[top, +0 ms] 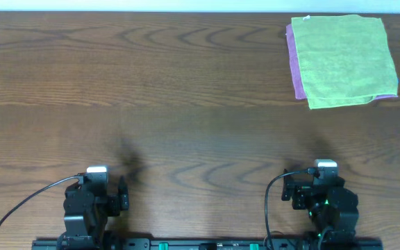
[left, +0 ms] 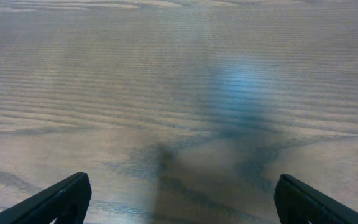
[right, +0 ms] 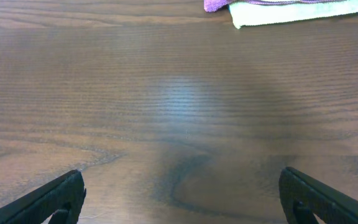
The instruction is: Fold the cloth
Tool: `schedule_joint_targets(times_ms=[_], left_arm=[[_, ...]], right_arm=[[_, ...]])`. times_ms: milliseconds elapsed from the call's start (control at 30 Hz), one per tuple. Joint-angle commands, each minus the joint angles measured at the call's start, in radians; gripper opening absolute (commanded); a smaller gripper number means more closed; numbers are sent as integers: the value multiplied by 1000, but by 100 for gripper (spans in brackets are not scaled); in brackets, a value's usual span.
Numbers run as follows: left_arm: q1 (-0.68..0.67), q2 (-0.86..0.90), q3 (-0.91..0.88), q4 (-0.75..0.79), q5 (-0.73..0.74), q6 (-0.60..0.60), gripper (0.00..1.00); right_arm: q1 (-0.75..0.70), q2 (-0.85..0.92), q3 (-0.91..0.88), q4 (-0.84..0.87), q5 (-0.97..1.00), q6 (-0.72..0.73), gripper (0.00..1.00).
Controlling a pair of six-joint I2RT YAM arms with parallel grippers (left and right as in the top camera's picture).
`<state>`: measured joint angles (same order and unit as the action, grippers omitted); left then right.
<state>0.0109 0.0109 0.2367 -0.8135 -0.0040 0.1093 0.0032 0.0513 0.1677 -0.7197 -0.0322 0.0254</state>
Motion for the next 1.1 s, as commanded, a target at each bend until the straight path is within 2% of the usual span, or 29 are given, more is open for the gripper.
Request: schedule_joint_targets(times_ms=[0, 233, 800, 1067], left_arm=[[-5, -7, -42, -40, -14, 26, 95], [-5, -7, -42, -40, -14, 25, 95], [-5, -7, -42, -40, -14, 26, 96], [-5, -7, -42, -40, -14, 26, 95]], right_arm=[[4, 6, -4, -6, 6, 11, 99], [-31, 95, 89, -6, 10, 102, 99], [-31, 595, 567, -71, 10, 117, 99], [-31, 765, 723, -85, 10, 166, 99]])
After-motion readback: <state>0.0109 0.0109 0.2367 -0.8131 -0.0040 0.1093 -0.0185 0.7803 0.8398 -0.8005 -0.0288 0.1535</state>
